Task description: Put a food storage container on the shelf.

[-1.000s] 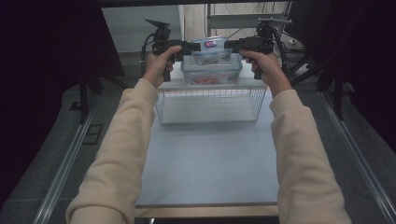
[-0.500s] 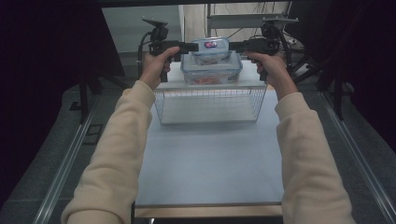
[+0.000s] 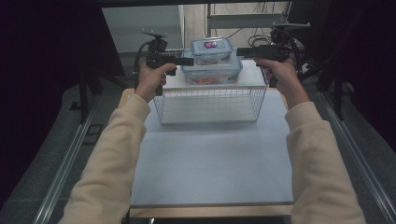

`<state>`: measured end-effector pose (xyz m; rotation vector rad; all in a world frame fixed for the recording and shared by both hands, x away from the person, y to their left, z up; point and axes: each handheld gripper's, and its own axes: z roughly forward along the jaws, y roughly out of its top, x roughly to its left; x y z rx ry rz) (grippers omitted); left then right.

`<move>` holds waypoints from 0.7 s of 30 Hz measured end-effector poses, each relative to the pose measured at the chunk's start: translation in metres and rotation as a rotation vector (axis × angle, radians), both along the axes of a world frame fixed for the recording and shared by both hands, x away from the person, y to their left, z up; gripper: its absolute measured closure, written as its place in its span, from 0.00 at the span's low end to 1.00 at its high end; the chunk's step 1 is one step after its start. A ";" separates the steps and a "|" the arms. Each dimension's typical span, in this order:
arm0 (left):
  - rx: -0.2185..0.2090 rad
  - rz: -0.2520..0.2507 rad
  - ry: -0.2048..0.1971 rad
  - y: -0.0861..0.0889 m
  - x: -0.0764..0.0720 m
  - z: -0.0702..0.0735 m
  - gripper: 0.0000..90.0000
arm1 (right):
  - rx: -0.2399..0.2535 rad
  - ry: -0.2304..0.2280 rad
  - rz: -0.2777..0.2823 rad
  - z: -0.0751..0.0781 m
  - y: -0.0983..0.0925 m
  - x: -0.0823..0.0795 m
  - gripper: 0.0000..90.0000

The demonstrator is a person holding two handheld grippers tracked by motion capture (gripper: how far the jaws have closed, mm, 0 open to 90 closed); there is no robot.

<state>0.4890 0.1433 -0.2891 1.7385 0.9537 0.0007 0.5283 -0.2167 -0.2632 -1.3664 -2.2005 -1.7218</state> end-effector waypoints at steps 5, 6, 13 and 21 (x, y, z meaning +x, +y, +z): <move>0.038 0.007 -0.012 -0.019 0.000 -0.001 0.96 | 0.000 0.002 -0.001 0.000 -0.002 -0.004 0.48; 0.049 0.010 -0.013 -0.022 0.001 -0.001 0.96 | -0.001 0.001 0.001 -0.001 -0.001 -0.005 0.48; 0.038 0.031 -0.001 -0.023 0.009 -0.004 0.96 | -0.022 0.006 0.010 -0.005 0.000 -0.006 0.48; 0.034 0.039 0.009 -0.023 0.012 -0.006 0.96 | -0.025 0.012 0.011 -0.009 -0.001 -0.004 0.47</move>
